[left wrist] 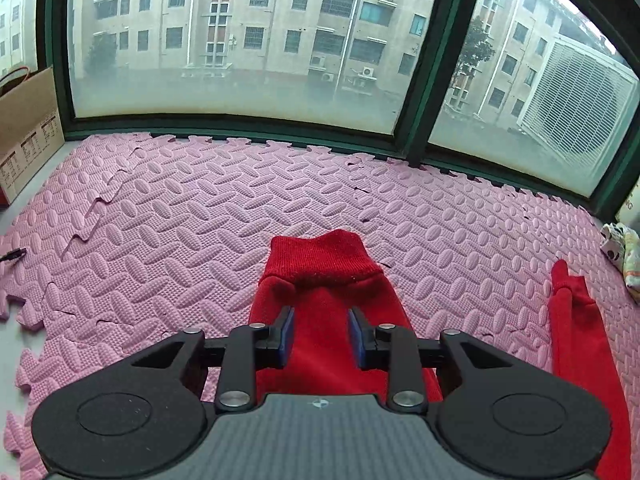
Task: Fold clothes
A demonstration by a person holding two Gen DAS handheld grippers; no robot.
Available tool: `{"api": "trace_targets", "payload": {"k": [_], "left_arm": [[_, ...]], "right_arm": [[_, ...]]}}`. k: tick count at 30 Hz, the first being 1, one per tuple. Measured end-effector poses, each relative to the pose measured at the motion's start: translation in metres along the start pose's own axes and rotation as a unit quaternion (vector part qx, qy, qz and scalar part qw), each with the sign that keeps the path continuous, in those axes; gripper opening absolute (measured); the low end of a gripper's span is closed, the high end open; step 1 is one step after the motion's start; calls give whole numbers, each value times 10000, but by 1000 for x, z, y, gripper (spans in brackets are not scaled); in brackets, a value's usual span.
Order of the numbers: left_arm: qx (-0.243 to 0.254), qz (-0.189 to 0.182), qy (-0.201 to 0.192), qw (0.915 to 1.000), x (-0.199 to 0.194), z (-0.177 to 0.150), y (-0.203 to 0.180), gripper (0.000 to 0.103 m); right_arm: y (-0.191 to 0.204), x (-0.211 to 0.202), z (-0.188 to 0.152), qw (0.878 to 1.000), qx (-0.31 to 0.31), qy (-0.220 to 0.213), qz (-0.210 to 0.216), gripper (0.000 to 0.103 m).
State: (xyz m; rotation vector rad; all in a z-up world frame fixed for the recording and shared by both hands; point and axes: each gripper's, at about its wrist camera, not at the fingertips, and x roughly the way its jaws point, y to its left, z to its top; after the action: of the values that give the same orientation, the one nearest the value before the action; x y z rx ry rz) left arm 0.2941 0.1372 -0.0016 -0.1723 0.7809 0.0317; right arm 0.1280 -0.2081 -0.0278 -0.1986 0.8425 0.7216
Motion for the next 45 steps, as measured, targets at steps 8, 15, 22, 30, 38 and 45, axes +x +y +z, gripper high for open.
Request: {"api": "trace_targets", "payload": {"k": [8, 15, 22, 30, 38, 45], "left_arm": [[998, -459, 100, 9939, -89, -63, -51, 45], [1472, -1279, 273, 9804, -160, -131, -109, 45], [2259, -2152, 183, 9499, -205, -192, -182, 45], [2970, -1883, 319, 9356, -188, -235, -216, 45], [2939, -1870, 416, 9364, -177, -239, -211, 21], [2275, -2290, 431, 9455, -182, -215, -188, 14]], "right_arm": [[-18, -12, 18, 9995, 148, -192, -219, 78], [-48, -10, 32, 9970, 690, -152, -322, 73], [-76, -1, 45, 9939, 996, -97, -455, 64], [-116, 13, 66, 9875, 1480, -95, -536, 59], [-155, 43, 96, 9808, 1782, -169, -770, 55], [-184, 88, 122, 9719, 2121, -96, -1019, 50]]}}
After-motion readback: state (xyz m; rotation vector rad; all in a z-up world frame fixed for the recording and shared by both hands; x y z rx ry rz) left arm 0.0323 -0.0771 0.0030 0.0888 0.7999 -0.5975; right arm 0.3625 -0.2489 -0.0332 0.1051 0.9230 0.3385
